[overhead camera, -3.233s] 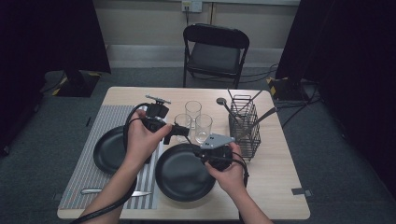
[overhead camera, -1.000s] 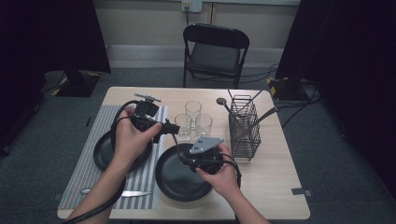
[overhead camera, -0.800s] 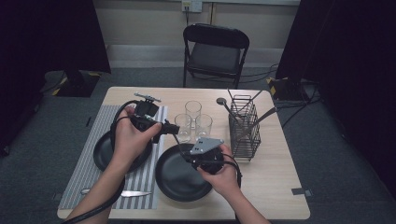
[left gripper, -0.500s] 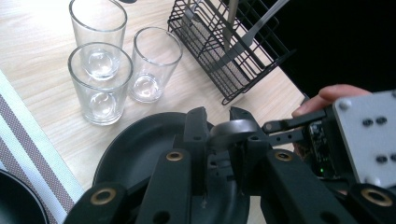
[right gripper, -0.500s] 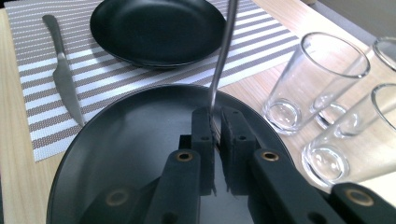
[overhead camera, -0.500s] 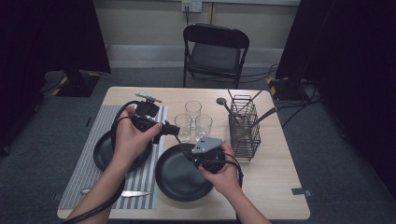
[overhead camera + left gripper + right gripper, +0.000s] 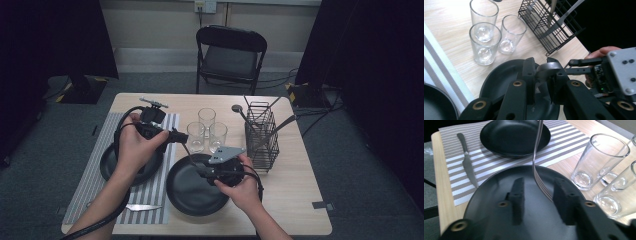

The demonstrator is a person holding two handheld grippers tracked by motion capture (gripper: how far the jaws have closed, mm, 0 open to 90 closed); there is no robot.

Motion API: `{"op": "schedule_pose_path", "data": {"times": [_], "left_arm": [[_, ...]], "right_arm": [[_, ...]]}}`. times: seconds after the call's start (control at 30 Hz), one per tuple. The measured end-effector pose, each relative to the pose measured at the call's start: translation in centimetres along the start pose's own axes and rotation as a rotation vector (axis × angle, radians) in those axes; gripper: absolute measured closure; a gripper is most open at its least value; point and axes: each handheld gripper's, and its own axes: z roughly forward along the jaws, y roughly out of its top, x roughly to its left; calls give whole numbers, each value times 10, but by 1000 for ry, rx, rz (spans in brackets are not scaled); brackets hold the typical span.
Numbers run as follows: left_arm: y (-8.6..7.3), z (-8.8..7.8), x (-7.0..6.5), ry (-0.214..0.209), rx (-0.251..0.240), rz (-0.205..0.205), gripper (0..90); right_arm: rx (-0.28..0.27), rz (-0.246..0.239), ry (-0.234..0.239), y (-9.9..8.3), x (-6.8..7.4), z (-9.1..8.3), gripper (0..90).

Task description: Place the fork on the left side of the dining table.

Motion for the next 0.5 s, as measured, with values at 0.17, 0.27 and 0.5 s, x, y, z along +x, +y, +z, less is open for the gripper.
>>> {"op": "schedule_pose_path", "data": {"times": [0.17, 0.27, 0.5], "left_arm": [[-1, -5, 5, 9, 2, -6, 780], [-1, -9, 6, 21, -1, -6, 780], [-1, -14, 13, 36, 3, -13, 780]], "right_arm": [[10, 19, 8, -6, -1, -5, 444], [13, 34, 13, -14, -6, -8, 370], [42, 78, 24, -39, -18, -23, 249]]}}
